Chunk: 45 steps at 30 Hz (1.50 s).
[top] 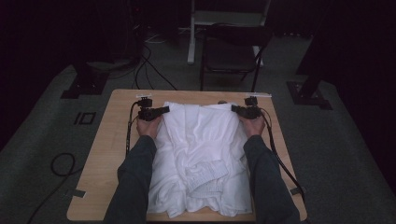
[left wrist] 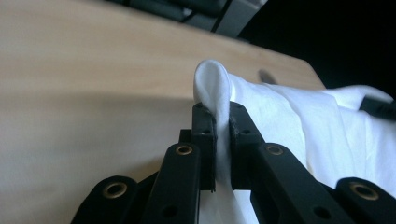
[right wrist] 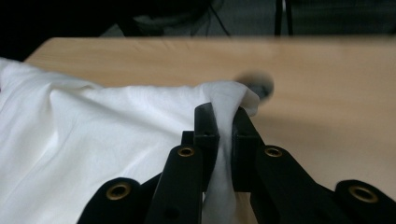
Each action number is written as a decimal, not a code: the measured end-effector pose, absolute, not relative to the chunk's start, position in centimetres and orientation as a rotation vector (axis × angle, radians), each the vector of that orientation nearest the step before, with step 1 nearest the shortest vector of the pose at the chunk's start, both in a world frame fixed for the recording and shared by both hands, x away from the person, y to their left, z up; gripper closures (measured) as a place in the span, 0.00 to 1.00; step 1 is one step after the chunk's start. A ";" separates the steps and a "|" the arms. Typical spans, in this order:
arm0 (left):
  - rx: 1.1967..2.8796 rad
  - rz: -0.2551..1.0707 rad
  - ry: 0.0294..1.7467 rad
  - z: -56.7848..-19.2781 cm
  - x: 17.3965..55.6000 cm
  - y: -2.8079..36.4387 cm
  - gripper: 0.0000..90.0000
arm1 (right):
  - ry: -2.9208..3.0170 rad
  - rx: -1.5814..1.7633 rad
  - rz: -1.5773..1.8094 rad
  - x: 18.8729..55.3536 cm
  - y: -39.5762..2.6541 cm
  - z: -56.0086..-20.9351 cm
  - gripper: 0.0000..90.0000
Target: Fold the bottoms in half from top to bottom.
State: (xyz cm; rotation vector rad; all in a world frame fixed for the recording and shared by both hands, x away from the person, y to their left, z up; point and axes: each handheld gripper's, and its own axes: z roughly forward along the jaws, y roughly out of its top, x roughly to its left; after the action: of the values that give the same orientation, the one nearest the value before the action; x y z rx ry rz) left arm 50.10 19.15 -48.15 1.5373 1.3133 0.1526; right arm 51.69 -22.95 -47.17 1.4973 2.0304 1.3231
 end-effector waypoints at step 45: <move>1.899 0.229 1.215 -55.2 36.2 18.7 0.89 | 2.333 1.269 1.252 37.5 -22.2 -54.3 0.88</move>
State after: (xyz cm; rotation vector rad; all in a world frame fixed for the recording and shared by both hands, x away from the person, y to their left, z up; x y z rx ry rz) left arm 36.22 18.74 -55.16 1.8987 1.2147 0.2291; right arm 37.50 -22.23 -54.26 1.2694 2.3330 1.2521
